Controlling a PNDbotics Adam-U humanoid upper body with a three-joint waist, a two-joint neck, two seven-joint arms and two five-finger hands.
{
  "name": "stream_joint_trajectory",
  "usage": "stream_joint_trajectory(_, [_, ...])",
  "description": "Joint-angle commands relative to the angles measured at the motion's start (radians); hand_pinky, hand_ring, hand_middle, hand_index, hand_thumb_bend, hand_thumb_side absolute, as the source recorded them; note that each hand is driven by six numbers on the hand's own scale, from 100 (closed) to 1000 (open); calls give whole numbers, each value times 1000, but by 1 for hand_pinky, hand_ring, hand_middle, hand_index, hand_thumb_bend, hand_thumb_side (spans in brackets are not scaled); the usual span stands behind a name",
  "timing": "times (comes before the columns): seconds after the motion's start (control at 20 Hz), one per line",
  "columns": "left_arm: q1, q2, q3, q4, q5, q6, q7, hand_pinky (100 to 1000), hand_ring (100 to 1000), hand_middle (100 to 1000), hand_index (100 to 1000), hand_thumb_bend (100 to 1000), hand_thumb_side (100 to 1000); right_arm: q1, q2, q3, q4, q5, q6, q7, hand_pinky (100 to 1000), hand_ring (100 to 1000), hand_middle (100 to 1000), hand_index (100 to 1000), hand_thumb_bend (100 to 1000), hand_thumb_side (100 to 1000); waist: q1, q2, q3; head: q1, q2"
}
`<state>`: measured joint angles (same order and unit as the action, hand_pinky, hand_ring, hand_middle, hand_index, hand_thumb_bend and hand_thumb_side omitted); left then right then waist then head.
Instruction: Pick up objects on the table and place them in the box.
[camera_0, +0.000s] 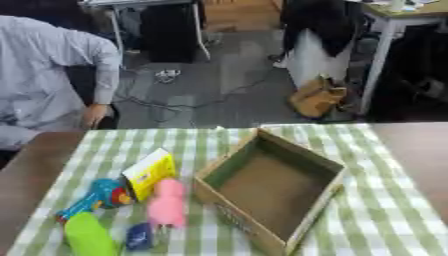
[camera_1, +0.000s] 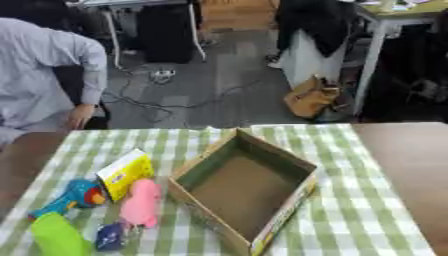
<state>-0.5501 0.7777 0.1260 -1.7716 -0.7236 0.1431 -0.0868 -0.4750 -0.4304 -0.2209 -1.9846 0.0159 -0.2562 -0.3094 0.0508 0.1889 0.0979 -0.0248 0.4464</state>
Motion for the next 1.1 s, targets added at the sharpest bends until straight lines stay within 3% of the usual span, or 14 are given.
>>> stream_joint_trajectory(0.05, [-50, 67, -40, 74, -49, -21, -122, 910, 946, 945, 1000, 282, 1000, -16, -16, 1, -15, -4, 2, 5, 728, 908, 924, 1000, 100, 1000, 14, -33, -1, 9, 7])
stream_joint_trajectory(0.3, [-157, 91, -146, 253, -60, -79, -204, 917, 968, 974, 1000, 271, 1000, -18, -15, 8, -15, -7, 5, 12, 728, 907, 923, 1000, 100, 1000, 18, -39, -3, 9, 19])
stream_joint_trajectory(0.55, [-266, 90, -248, 421, -84, -129, -235, 912, 958, 927, 979, 322, 1000, -20, -13, 15, -15, -12, 9, 19, 726, 907, 923, 1000, 100, 1000, 21, -41, -4, 12, 27])
stream_joint_trajectory(0.95, [-375, 36, -309, 597, -71, -171, -307, 923, 958, 928, 1000, 362, 1000, -18, -11, 20, -15, -14, 17, 24, 723, 907, 919, 1000, 100, 1000, 25, -42, 1, 13, 39])
stream_joint_trajectory(1.1, [-407, 5, -316, 634, -49, -163, -313, 976, 991, 976, 1000, 378, 1000, -19, -6, 24, -15, -17, 20, 26, 722, 907, 918, 1000, 100, 1000, 24, -45, -2, 17, 38])
